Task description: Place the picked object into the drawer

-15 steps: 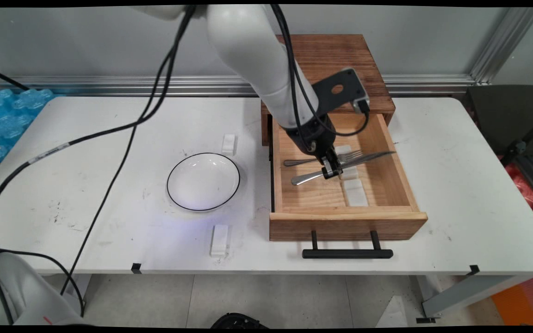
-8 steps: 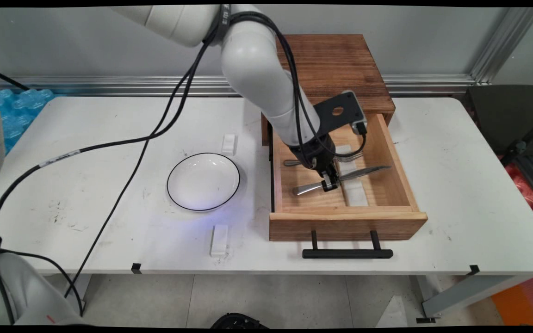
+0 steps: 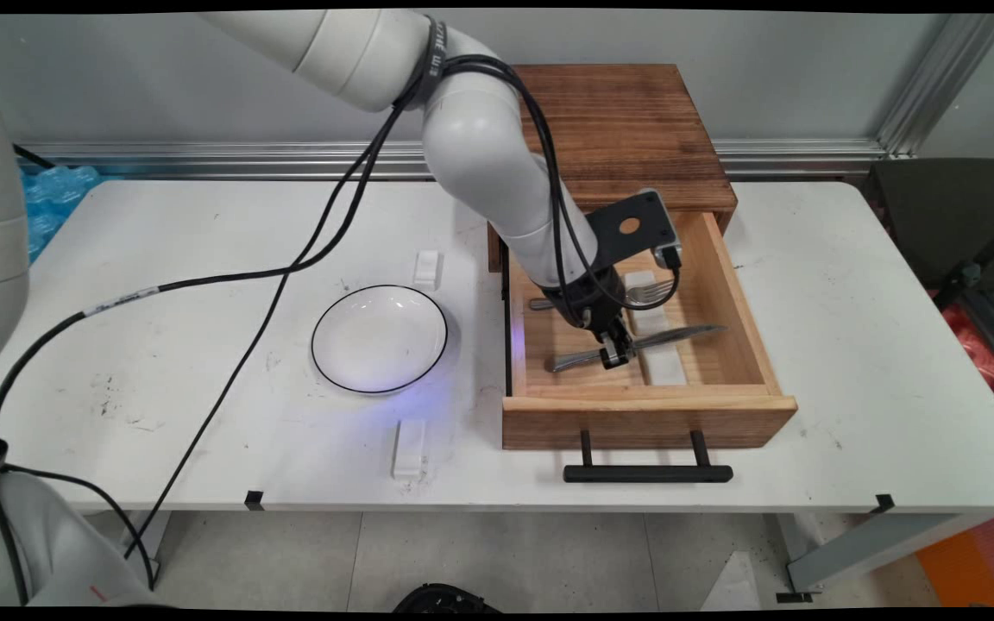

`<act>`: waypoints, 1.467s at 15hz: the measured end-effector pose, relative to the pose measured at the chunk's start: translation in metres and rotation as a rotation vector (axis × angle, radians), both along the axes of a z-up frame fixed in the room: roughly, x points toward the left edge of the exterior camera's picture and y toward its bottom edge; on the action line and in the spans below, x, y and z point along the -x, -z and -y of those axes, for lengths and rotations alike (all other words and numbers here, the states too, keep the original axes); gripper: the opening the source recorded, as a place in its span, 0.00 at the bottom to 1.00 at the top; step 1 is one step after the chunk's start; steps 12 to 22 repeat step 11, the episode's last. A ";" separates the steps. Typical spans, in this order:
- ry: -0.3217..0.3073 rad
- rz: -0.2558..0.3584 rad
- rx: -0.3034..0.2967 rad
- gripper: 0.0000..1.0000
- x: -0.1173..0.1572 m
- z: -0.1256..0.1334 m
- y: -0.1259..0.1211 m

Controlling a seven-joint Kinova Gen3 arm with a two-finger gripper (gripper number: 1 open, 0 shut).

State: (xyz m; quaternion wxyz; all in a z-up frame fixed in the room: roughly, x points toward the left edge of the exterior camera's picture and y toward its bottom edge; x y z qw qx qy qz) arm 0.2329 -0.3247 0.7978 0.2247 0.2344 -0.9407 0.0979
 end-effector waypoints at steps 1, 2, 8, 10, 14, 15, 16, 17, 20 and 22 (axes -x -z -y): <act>0.001 -0.001 -0.001 0.00 0.000 0.000 0.001; 0.002 -0.002 -0.002 0.00 0.001 0.000 0.003; 0.008 -0.020 0.000 1.00 0.004 0.005 0.011; 0.003 -0.027 0.002 1.00 0.003 0.007 0.011; 0.001 -0.030 0.003 1.00 0.003 0.008 0.010; 0.001 -0.030 0.003 1.00 0.003 0.008 0.010; 0.001 -0.030 0.003 1.00 0.003 0.008 0.010; 0.001 -0.030 0.003 1.00 0.003 0.008 0.010; 0.001 -0.030 0.003 1.00 0.003 0.008 0.010; 0.001 -0.030 0.003 1.00 0.003 0.008 0.010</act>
